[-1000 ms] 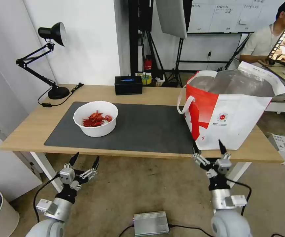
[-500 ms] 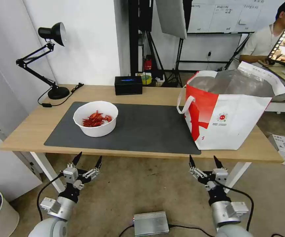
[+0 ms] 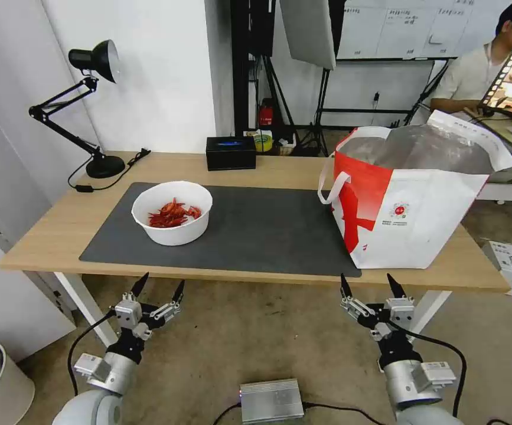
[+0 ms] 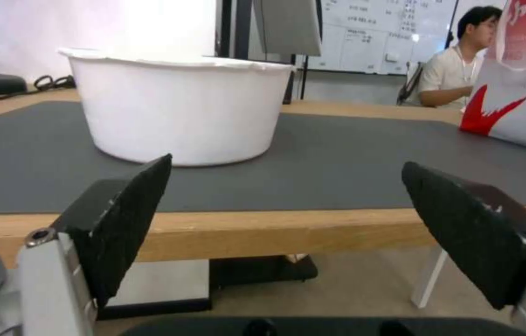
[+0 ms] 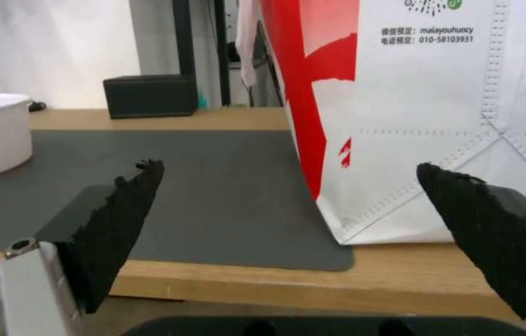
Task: Pick up the trash from the table and place it into the takeout bag.
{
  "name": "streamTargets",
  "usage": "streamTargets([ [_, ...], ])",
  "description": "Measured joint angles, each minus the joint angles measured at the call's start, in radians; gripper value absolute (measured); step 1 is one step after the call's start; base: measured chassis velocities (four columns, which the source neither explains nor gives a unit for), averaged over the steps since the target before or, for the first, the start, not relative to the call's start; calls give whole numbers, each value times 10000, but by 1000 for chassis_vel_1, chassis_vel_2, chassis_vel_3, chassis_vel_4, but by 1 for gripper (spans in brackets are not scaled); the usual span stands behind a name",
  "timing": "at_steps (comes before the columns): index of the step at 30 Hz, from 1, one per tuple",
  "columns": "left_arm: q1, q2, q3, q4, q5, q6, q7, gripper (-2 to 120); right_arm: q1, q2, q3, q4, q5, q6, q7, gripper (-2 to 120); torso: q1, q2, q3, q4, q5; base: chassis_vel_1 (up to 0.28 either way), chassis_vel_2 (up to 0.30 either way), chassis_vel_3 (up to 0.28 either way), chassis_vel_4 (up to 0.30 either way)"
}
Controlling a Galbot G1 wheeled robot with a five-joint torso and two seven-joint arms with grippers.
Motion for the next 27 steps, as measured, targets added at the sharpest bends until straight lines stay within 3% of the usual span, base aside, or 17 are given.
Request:
streamTargets([
  [13,-102,179,118,-105,9,234,-78,100,30,11,-42,-175,-28,190,-69,100,0,0,0,0,0,0,0,0,0],
  [27,-856,1079,146,-578,-934,1421,-708,100,40,17,-46,-185,-27,200,-73,100,0,0,0,0,0,0,0,0,0],
])
